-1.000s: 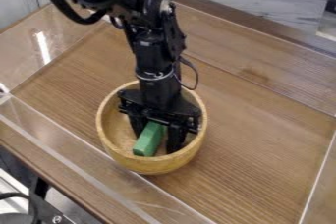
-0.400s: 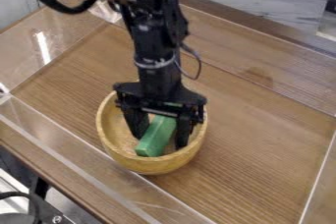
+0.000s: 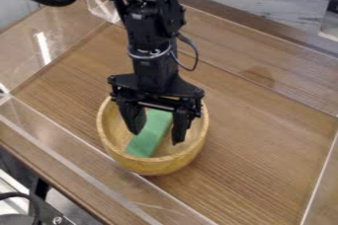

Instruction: Remove the green block from inside the brown bowl and put it on the table

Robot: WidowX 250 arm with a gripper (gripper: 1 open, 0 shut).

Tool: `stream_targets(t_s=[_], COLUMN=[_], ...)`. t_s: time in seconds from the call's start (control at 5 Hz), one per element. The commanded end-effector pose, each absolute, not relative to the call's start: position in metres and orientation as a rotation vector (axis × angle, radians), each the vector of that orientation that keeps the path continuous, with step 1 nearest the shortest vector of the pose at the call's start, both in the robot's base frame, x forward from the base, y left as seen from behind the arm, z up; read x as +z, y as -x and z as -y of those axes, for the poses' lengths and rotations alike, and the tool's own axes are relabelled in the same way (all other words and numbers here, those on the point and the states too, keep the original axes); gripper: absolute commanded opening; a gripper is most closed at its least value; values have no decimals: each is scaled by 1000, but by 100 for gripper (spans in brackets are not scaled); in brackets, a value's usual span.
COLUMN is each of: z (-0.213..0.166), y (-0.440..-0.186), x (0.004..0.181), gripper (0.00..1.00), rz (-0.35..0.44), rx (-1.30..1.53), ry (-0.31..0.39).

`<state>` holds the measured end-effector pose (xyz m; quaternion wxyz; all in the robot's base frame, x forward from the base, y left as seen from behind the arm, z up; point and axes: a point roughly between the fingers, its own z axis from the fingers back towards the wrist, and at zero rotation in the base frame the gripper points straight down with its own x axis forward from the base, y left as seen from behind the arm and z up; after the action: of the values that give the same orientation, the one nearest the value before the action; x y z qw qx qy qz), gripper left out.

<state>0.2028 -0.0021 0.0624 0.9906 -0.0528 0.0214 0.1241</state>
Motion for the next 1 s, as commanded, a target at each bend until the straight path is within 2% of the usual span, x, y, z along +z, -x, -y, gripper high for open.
stream_targets(t_s=[0.0, 0.6, 0.8], z=[-1, -17, -16], y=[-203, -217, -216], x=[66, 53, 57], gripper=[100, 100, 0], rz=[5, 17, 17], rx=[239, 307, 324], ry=[101, 95, 98])
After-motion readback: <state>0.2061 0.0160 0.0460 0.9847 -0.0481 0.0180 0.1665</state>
